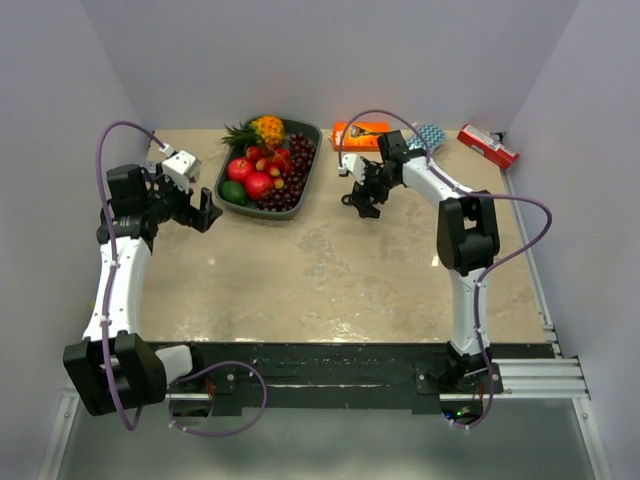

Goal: Lock with the key
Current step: Pick up the lock from the center of the board.

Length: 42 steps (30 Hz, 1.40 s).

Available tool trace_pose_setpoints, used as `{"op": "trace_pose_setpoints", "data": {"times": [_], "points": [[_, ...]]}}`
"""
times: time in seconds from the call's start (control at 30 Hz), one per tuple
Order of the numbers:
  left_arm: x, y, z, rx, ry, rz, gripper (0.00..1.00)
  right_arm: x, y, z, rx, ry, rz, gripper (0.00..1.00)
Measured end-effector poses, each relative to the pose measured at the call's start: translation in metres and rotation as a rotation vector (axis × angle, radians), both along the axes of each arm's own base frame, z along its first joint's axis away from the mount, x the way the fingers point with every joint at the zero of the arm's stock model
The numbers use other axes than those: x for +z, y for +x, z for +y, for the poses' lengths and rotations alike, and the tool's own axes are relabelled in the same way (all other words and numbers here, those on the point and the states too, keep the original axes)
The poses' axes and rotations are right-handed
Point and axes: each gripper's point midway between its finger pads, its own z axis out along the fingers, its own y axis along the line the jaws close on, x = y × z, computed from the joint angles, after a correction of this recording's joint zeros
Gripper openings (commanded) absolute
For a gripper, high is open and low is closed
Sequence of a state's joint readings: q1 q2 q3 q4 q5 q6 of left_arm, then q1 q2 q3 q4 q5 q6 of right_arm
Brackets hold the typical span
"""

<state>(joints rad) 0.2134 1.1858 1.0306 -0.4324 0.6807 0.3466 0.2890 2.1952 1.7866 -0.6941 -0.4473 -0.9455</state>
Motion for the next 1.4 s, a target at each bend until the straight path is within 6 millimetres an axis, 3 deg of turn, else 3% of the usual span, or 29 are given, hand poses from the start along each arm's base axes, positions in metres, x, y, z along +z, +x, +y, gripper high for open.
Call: {"op": "trace_pose_setpoints", "data": {"times": [0.23, 0.37, 0.53, 0.73, 0.87, 1.0, 1.03, 1.13, 1.27, 1.33, 1.4], "points": [[0.001, -0.001, -0.003, -0.022, -0.001, -0.008, 0.99, 0.01, 0.028, 0.008, 0.032, 0.007, -0.078, 0.96], [0.002, -0.001, -0.004, -0.03, -0.007, -0.012, 0.99, 0.004, 0.041, 0.011, 0.037, 0.007, -0.09, 0.92], [0.005, -0.001, -0.007, -0.04, -0.018, -0.022, 0.99, -0.023, 0.036, 0.009, 0.051, -0.019, -0.034, 0.88], [0.007, 0.001, -0.007, -0.042, -0.017, -0.032, 0.99, -0.025, 0.03, 0.005, 0.074, -0.04, -0.014, 0.73], [0.006, 0.002, -0.007, -0.045, -0.019, -0.033, 0.99, -0.025, 0.026, 0.002, 0.08, -0.051, 0.002, 0.52], [0.001, 0.004, -0.008, -0.055, -0.03, -0.014, 0.99, -0.026, 0.023, 0.0, 0.082, -0.055, 0.016, 0.25], [-0.001, 0.004, -0.009, -0.06, -0.035, -0.009, 0.99, -0.026, 0.023, 0.0, 0.082, -0.055, 0.016, 0.14], [-0.002, 0.004, -0.013, -0.08, -0.051, 0.0, 0.97, -0.025, 0.022, 0.0, 0.063, -0.047, 0.025, 0.0], [0.002, 0.005, -0.029, -0.136, -0.081, 0.01, 0.87, -0.01, 0.004, 0.001, 0.029, -0.018, 0.051, 0.0], [0.004, 0.003, -0.046, -0.19, -0.104, 0.021, 0.85, 0.012, -0.008, 0.003, 0.021, 0.007, 0.044, 0.0], [0.004, -0.001, -0.071, -0.262, -0.141, 0.044, 0.82, 0.051, -0.019, 0.01, 0.024, 0.052, -0.006, 0.0]]}}
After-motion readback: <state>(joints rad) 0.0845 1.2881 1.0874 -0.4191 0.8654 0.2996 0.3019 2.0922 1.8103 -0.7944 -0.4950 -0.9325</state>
